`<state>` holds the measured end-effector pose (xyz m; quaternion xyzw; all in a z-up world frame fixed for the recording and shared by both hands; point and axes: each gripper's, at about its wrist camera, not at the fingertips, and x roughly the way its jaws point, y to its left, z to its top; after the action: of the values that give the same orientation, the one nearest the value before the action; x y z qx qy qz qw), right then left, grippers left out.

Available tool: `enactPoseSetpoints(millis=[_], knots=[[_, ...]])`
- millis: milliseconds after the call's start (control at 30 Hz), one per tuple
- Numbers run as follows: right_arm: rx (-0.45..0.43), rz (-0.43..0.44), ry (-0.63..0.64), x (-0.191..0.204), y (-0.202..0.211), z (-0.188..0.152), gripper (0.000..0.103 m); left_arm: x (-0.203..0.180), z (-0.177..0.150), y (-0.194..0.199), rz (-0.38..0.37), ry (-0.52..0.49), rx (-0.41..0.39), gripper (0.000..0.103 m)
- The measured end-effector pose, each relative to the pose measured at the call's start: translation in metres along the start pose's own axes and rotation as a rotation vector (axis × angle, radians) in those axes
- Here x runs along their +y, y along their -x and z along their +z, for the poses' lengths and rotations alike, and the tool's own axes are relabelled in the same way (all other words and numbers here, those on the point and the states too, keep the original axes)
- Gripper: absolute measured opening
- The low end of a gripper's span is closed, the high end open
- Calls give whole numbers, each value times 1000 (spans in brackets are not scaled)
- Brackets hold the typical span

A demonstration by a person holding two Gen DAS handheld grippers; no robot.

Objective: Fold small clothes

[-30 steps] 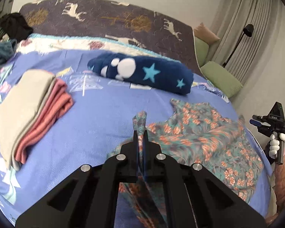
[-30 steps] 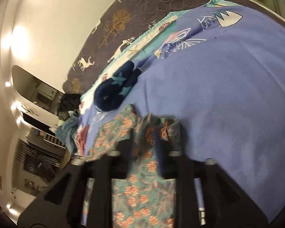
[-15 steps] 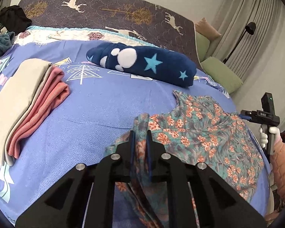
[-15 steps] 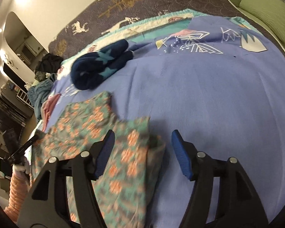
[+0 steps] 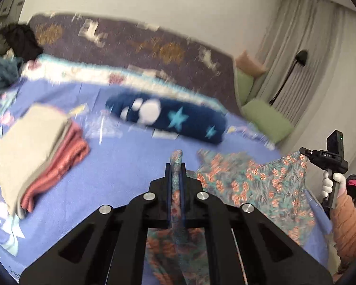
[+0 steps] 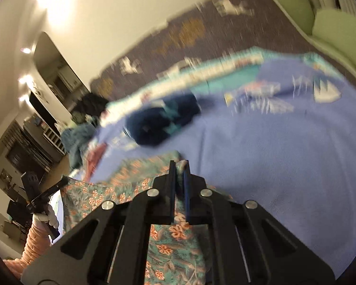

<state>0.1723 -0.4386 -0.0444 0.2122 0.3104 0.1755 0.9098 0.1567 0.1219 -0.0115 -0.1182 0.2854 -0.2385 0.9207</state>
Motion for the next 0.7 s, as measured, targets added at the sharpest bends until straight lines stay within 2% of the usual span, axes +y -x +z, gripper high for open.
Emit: enactPoseSetpoints(millis=[133,233,400,500,533,600,667,700], knots=[[-126,-11,38,14,38,24,5,-19,26,17,-14,-55,-82,5],[-114,-58,17,6,27,40,5,-20,47,-2,0,-68,-73,5],[-19,-151,-20,-20,-31,49,5,-9,57,-71,76,-126,47,5],[50,-185,-49,-40,-70,43,8,8,43,-117,128,-145,164,6],[89,-203,-66,-50,-86,38,12,16,33,-134,158,-147,214,6],[126,-238,-95,-61,-99,26,19,29,18,-144,178,-124,267,6],[148,-219,-116,-70,-96,10,23,38,8,-136,171,-96,268,7],[148,-210,-113,-69,-90,5,25,42,6,-128,169,-87,262,13]])
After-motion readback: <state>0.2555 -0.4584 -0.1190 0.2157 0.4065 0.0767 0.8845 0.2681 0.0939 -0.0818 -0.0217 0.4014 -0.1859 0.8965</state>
